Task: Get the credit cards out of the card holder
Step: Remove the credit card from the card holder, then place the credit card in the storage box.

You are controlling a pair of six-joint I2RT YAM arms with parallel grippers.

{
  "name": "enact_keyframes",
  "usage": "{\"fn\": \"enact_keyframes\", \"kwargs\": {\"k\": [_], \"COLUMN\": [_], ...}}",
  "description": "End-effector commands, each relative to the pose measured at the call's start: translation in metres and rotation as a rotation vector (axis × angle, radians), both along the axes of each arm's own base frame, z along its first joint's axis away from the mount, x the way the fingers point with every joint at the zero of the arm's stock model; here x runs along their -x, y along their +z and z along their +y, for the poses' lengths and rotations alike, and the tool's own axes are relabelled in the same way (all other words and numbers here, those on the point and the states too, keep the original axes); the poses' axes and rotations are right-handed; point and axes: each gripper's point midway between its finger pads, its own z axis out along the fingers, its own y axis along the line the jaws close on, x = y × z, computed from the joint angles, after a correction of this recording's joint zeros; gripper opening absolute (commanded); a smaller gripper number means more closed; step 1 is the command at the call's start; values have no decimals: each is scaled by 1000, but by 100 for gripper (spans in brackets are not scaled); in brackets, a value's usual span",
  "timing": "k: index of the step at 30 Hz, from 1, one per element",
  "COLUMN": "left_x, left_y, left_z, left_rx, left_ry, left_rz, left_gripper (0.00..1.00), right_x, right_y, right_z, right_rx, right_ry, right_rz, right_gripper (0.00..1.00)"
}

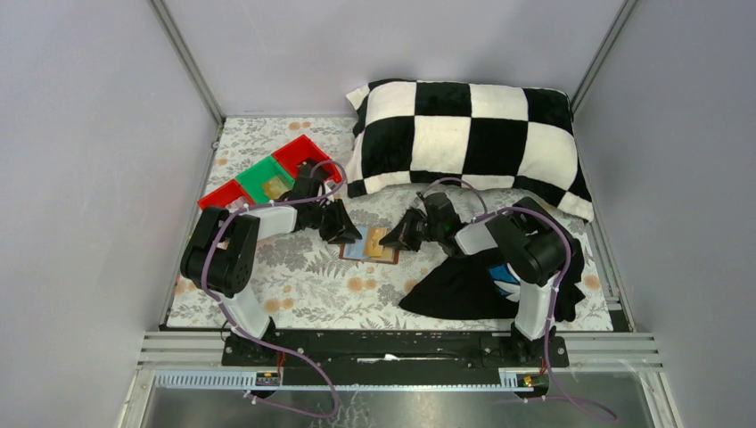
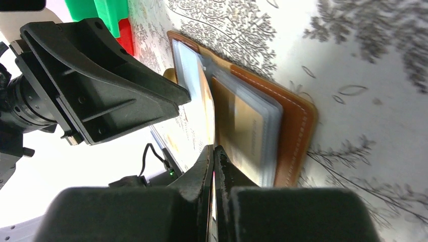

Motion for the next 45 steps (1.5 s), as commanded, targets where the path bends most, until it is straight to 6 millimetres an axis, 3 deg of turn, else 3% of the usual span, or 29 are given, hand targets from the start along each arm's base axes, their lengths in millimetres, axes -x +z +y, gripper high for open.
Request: {"fn": "enact_keyframes", "kwargs": {"k": [1, 4, 9, 13, 15, 22, 28, 33, 40, 43, 44, 45], "left_x": [6, 2, -11, -15, -11, 10, 21, 20, 20, 16, 12, 8], "left_y": [-23, -13, 25, 53, 68, 108, 113, 119, 119, 119, 120, 121], "left_z": [18, 18, 17, 12, 2, -21, -24, -27, -26, -23, -21, -17], "left_rx": [-101, -97, -83, -44, 23, 278, 342, 403, 418, 412, 405, 392], "left_ry": [17, 22, 18, -11, -58, -188, -215, -209, -194, -174, -161, -145], "left_rz": [38, 14, -83, -135, -145, -161, -151, -157, -138, -137, -149, -158], "left_gripper": [36, 37, 40, 42, 44, 65, 69, 58, 28, 6, 0, 0], "right_x": [-5, -1, 0, -3, -3, -1, 1, 3, 2, 1, 0, -1], "right_y": [5, 9, 26, 49, 63, 109, 131, 137, 132, 127, 122, 117], "right_z": [-17, -23, -36, -31, -24, -3, 5, 10, 12, 11, 10, 8], "right_rx": [7, 11, 44, 14, -35, -238, -349, -435, -467, -437, -412, -378], "right_ry": [-25, -15, -1, 45, 75, 174, 204, 214, 207, 208, 195, 183], "right_rz": [-30, -48, -123, -201, -236, -320, -334, -299, -276, -271, -260, -262], "right_gripper": [0, 0, 0, 0, 0, 0, 0, 0, 0, 0, 7, 27]}}
